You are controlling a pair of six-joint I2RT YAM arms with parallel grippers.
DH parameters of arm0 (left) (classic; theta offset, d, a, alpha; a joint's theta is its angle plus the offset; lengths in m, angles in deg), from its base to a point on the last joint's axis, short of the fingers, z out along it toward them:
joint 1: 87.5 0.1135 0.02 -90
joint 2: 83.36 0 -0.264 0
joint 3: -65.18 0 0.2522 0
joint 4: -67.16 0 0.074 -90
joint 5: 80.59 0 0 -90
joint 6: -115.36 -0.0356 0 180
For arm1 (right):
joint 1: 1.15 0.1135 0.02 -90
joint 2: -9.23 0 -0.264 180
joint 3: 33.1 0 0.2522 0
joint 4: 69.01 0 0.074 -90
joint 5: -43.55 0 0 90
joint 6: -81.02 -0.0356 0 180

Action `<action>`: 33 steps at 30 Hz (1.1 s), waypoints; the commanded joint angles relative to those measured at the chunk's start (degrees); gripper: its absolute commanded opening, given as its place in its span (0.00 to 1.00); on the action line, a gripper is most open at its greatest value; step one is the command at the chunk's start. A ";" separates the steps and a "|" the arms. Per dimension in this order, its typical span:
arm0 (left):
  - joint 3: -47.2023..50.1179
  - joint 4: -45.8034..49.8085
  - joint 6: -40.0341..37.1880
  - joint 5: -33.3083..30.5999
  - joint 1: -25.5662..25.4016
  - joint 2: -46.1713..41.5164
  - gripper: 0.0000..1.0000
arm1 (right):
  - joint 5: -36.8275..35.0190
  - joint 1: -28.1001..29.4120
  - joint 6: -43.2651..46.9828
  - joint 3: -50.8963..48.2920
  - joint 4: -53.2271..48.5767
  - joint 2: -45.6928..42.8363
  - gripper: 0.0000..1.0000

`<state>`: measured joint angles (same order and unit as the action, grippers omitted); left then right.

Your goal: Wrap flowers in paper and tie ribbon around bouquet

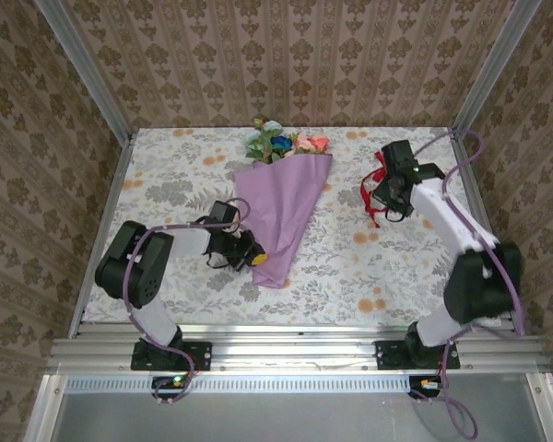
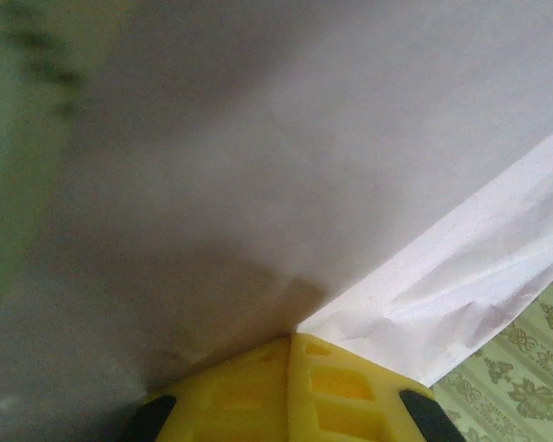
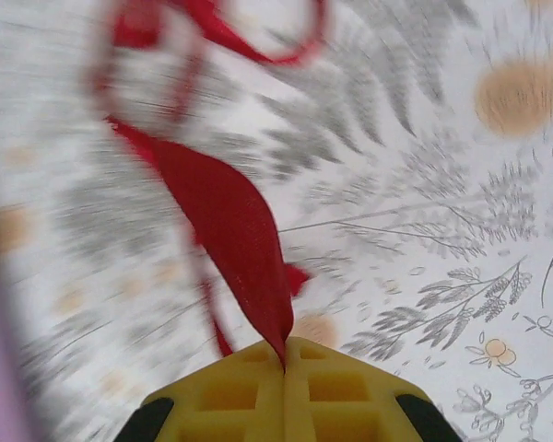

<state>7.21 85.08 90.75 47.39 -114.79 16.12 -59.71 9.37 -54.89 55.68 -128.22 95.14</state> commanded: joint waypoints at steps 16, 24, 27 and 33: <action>1.91 -8.96 3.88 -6.07 -3.03 5.96 0.02 | 14.71 34.39 1.60 35.46 20.53 14.86 0.00; 7.07 -20.62 9.11 -9.05 -4.91 6.17 0.00 | 26.30 33.71 -3.92 87.72 -0.41 56.91 0.21; 7.37 -21.06 9.07 -9.74 -5.40 5.65 0.00 | 30.91 32.00 -6.19 97.75 -8.33 63.48 0.43; 7.12 -20.45 9.01 -10.33 -5.58 3.78 0.01 | 26.43 29.81 2.96 75.22 -10.61 47.96 0.56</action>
<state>12.50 59.66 98.97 42.16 -120.10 18.59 -33.35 40.41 -55.66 138.61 -134.82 154.77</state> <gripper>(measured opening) 0.050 0.558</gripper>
